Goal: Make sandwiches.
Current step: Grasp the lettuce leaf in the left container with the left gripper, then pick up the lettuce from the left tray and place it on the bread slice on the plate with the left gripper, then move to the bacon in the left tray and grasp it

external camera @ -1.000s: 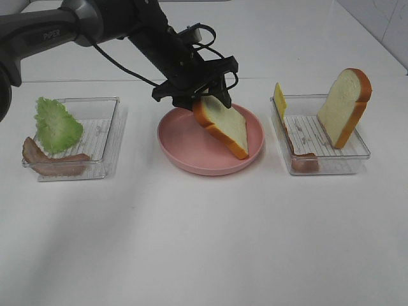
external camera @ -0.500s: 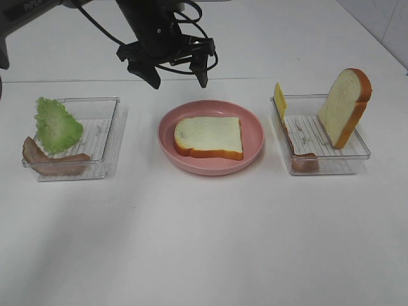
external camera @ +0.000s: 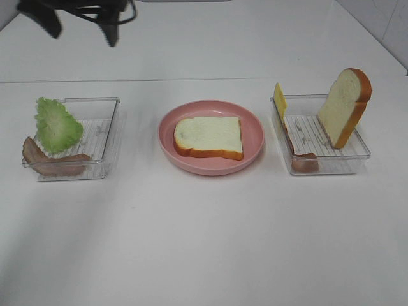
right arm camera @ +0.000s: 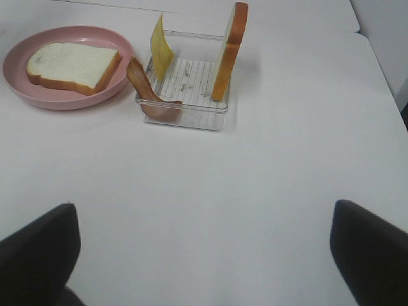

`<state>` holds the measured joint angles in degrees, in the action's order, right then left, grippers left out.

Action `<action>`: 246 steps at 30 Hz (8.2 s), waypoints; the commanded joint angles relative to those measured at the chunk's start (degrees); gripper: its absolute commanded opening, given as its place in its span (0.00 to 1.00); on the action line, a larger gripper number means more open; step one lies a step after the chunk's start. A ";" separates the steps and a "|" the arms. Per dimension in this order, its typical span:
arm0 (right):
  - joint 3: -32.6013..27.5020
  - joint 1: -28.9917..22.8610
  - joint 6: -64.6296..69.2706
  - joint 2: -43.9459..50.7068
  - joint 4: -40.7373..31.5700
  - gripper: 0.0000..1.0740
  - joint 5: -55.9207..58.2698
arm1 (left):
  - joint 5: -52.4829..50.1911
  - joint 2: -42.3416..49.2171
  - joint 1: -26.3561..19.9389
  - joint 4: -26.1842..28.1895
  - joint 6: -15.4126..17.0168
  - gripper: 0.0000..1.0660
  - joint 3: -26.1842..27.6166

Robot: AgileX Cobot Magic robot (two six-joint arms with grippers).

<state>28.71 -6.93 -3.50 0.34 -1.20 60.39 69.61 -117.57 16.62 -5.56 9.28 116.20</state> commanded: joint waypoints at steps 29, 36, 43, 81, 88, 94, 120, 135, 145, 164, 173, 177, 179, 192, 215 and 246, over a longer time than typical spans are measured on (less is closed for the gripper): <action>0.00 -0.06 0.17 1.26 0.23 0.92 -0.29 | -3.50 -14.04 -13.64 5.10 -4.87 0.79 -3.90; 0.00 -0.06 0.17 1.26 0.23 0.92 -0.29 | -3.50 -15.47 -13.64 5.16 -4.87 0.69 -2.86; 0.00 -0.06 0.17 1.26 0.23 0.92 -0.29 | -3.32 -15.47 -13.64 5.16 -4.87 0.48 -2.86; 0.00 -0.06 0.17 1.26 0.23 0.92 -0.29 | -3.67 -3.67 -13.29 7.91 -7.33 0.00 -1.60; 0.00 -0.06 0.17 1.26 0.23 0.92 -0.29 | 0.17 -1.83 -8.88 15.30 -7.51 0.00 5.79; 0.00 -0.06 0.17 1.26 0.23 0.92 -0.29 | -2.69 -1.95 -3.32 23.49 -10.14 0.00 7.62; 0.00 -0.06 0.17 1.26 0.23 0.92 -0.29 | -14.50 -17.99 11.46 45.15 -14.95 0.00 7.68; 0.00 -0.06 0.17 1.26 0.23 0.92 -0.29 | -12.43 -22.52 11.23 39.59 -13.41 0.00 7.68; 0.00 -0.06 0.17 1.26 0.23 0.92 -0.29 | -12.66 -22.75 11.23 26.47 -4.47 0.00 7.68; 0.00 -0.06 0.17 1.26 0.23 0.92 -0.29 | -4.30 -22.40 11.23 26.30 0.52 0.00 14.55; 0.00 -0.06 0.17 1.26 0.23 0.92 -0.29 | -4.24 -23.61 11.29 24.98 -0.29 0.00 14.55; 0.00 -0.06 0.17 1.26 0.23 0.92 -0.29 | -6.19 -24.24 11.29 24.64 -2.46 0.00 14.55; 0.00 -0.06 0.17 1.26 0.23 0.92 -0.29 | -6.53 -24.58 11.29 24.64 -3.90 0.00 14.55; 0.00 -0.06 0.17 1.26 0.23 0.92 -0.29 | -7.16 -25.10 11.29 22.80 -3.95 0.04 14.55; 0.00 -0.06 0.17 1.26 0.17 0.92 -0.29 | 3.55 -13.75 11.17 10.83 -11.06 0.93 14.90; 0.00 -0.06 0.17 1.26 0.17 0.92 -0.29 | 2.23 -3.04 -9.00 5.56 -5.73 0.90 -22.69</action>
<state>28.71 -6.93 -3.50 0.34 -1.20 60.39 70.02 -120.03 7.62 -0.40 3.09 93.91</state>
